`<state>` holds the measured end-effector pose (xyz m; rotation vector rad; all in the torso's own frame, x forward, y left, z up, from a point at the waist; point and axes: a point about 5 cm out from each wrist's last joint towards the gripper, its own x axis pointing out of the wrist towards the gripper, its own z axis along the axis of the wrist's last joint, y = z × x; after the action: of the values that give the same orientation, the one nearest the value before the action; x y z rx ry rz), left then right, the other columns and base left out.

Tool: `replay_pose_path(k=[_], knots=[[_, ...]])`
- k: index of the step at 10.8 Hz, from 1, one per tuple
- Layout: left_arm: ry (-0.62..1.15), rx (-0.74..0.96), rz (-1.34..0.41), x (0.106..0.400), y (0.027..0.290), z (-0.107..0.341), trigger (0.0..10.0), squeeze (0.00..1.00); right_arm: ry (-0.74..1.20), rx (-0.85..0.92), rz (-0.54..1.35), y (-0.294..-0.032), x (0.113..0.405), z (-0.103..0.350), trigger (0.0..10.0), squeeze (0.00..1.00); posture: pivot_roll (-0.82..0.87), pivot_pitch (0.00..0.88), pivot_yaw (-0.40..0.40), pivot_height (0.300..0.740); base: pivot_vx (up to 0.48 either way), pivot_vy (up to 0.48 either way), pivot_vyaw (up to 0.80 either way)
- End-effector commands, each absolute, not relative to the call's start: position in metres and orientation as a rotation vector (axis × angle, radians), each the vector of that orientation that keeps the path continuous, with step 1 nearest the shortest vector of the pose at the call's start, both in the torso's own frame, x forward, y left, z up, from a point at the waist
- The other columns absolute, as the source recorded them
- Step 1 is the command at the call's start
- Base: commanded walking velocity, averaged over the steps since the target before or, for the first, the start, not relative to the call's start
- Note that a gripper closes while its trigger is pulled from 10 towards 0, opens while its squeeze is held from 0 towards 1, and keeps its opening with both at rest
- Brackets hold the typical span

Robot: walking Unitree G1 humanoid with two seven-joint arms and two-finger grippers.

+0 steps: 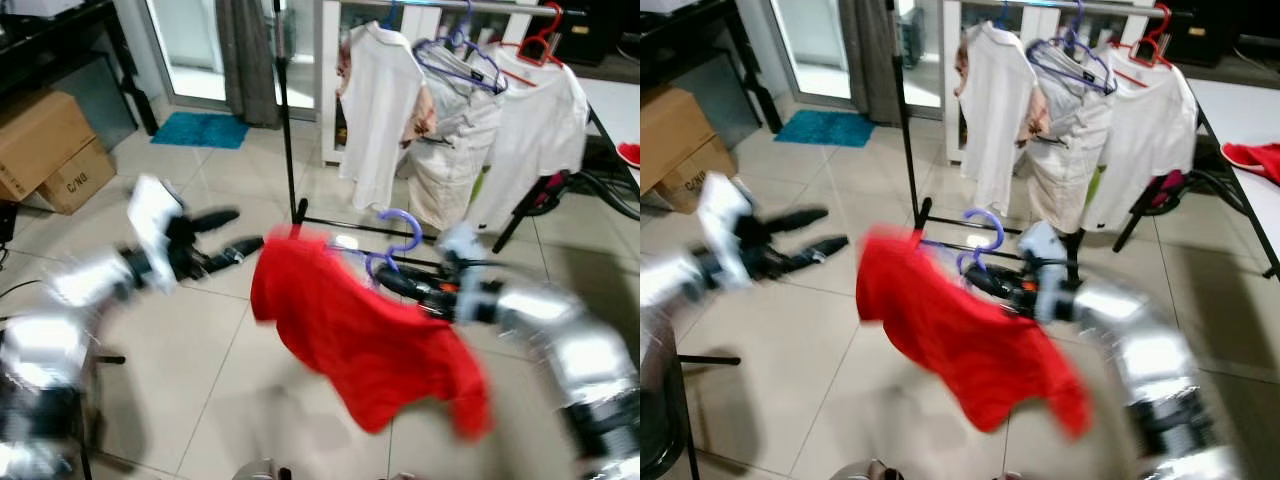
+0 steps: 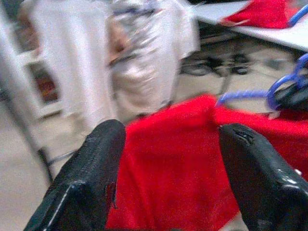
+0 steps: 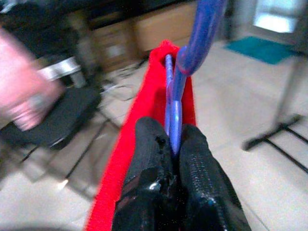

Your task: Hang hanger

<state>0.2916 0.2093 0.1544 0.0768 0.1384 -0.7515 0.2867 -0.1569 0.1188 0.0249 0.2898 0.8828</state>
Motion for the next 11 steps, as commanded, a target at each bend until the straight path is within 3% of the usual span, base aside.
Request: replay_pose_path(k=[1,3,4,7,9,11], knots=[[0.068,0.107,-0.648,0.291,0.208,0.156,10.0,0.0,0.216,0.045,0.685,-0.165,0.297,0.124,0.0,0.0,-0.03,0.016,0.064,0.74,0.0,0.0,0.0],[0.128,0.071,-0.354,0.287,0.215,0.131,10.0,0.0,0.202,0.073,0.426,-0.162,0.294,0.109,0.0,0.0,-0.03,0.002,0.055,0.74,0.0,0.0,0.0],[0.073,0.051,-0.334,0.276,0.206,0.125,10.0,0.0,0.233,0.073,0.288,-0.165,0.287,0.098,10.0,0.0,-0.01,0.001,0.032,0.74,0.0,0.0,0.0],[0.078,-0.069,-0.303,0.263,0.173,0.117,10.0,0.0,0.293,0.105,0.246,-0.144,0.281,0.084,10.0,0.0,0.03,0.026,-0.006,0.74,0.432,0.0,0.0],[0.05,-0.006,-0.327,0.273,0.171,0.12,10.0,0.0,0.259,0.062,0.259,-0.131,0.281,0.088,10.0,0.0,-0.01,0.028,0.025,0.74,0.48,0.0,0.0],[0.049,0.001,-0.306,0.284,0.169,0.124,10.0,0.0,0.192,0.07,0.249,-0.129,0.278,0.098,10.0,0.0,-0.03,0.019,0.053,0.74,0.48,0.0,0.7]])
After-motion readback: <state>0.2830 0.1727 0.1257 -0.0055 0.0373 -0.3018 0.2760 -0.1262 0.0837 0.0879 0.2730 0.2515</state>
